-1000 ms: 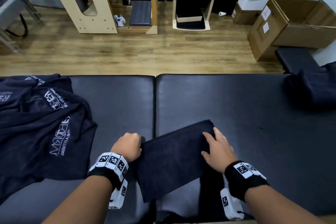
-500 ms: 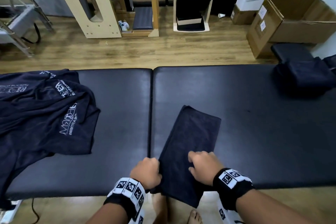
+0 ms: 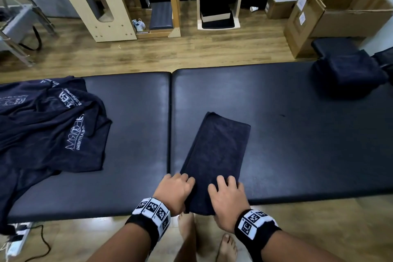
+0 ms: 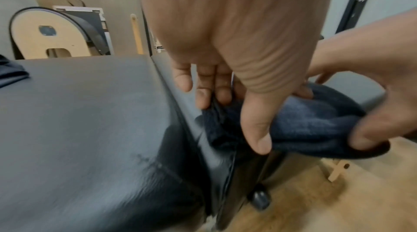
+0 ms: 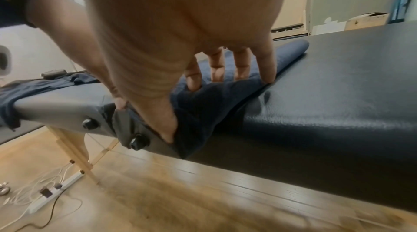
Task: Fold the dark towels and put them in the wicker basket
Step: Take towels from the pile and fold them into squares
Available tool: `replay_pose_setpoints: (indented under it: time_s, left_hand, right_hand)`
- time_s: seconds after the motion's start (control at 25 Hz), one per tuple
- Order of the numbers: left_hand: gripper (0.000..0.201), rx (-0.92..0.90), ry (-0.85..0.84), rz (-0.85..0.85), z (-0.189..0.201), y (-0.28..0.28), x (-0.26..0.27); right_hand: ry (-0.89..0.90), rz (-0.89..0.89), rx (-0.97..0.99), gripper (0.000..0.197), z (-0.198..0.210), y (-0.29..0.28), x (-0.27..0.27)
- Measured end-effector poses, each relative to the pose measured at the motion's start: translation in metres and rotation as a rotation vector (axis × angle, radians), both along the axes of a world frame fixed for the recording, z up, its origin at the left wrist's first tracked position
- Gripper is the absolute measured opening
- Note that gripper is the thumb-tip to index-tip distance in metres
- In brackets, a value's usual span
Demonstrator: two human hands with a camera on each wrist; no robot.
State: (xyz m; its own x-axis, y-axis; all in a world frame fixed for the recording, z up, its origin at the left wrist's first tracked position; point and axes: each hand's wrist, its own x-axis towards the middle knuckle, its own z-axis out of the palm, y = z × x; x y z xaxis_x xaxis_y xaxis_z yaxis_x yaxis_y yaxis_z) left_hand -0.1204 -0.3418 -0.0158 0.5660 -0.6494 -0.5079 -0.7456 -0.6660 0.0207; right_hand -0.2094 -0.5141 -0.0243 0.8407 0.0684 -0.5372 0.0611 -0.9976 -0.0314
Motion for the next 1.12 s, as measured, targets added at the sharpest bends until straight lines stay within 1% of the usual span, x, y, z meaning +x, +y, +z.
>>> replay_pose_setpoints:
  time_s: [0.08,0.16,0.24,0.32,0.4,0.44,0.56,0.64,0.76,0.84,0.92,0.96,1.0,1.04,1.08,1.12]
  left_hand:
    - [0.034,0.030,-0.011,-0.076,0.001,-0.004,0.003]
    - [0.024,0.039,-0.013,-0.120,0.005,-0.007,0.009]
    - [0.020,0.026,-0.027,-0.110,0.009,-0.008,0.015]
    - [0.023,-0.064,-0.059,-0.089,0.014,-0.012,0.030]
    - [0.029,-0.113,-0.029,-0.023,0.026,-0.022,0.057]
    - [0.032,-0.145,-0.028,0.002,0.031,-0.029,0.073]
    - [0.034,-0.251,0.018,0.094,0.047,-0.053,0.116]
    - [0.034,-0.306,0.093,0.189,0.053,-0.072,0.146]
    - [0.040,-0.406,0.202,0.376,0.049,-0.099,0.180]
    - [0.048,-0.450,0.154,0.433,0.040,-0.107,0.188]
    - [0.042,-0.439,0.027,0.383,0.030,-0.107,0.185]
    - [0.038,-0.409,0.002,0.336,0.025,-0.105,0.182]
    - [0.035,-0.355,0.020,0.288,0.020,-0.102,0.179]
    - [0.035,-0.297,0.057,0.255,0.015,-0.099,0.176]
    - [0.037,-0.257,0.088,0.245,0.012,-0.097,0.174]
    - [0.042,-0.237,0.108,0.261,0.008,-0.096,0.173]
  right_hand:
    - [-0.017,-0.010,-0.006,0.055,-0.004,0.000,0.000]
    - [-0.059,-0.008,0.019,0.051,-0.001,-0.001,0.006]
    - [-0.064,-0.036,0.068,0.044,0.009,-0.009,0.019]
    - [-0.115,-0.139,0.153,0.034,0.020,-0.023,0.035]
    - [-0.202,-0.231,0.207,0.030,0.031,-0.038,0.053]
    - [-0.216,-0.283,0.209,0.027,0.038,-0.046,0.062]
    - [-0.177,-0.447,0.231,0.022,0.055,-0.075,0.095]
    - [-0.158,-0.575,0.236,0.023,0.060,-0.095,0.118]
    - [-0.251,-0.767,0.318,0.024,0.060,-0.122,0.151]
    - [-0.346,-0.855,0.359,0.026,0.056,-0.132,0.163]
    - [-0.441,-0.831,0.333,0.019,0.049,-0.131,0.158]
    - [-0.456,-0.788,0.325,0.014,0.042,-0.127,0.151]
    - [-0.423,-0.732,0.324,0.013,0.035,-0.122,0.144]
    - [-0.340,-0.675,0.320,0.011,0.027,-0.118,0.137]
    - [-0.253,-0.629,0.311,0.013,0.020,-0.115,0.132]
    - [-0.195,-0.612,0.298,0.019,0.013,-0.113,0.130]
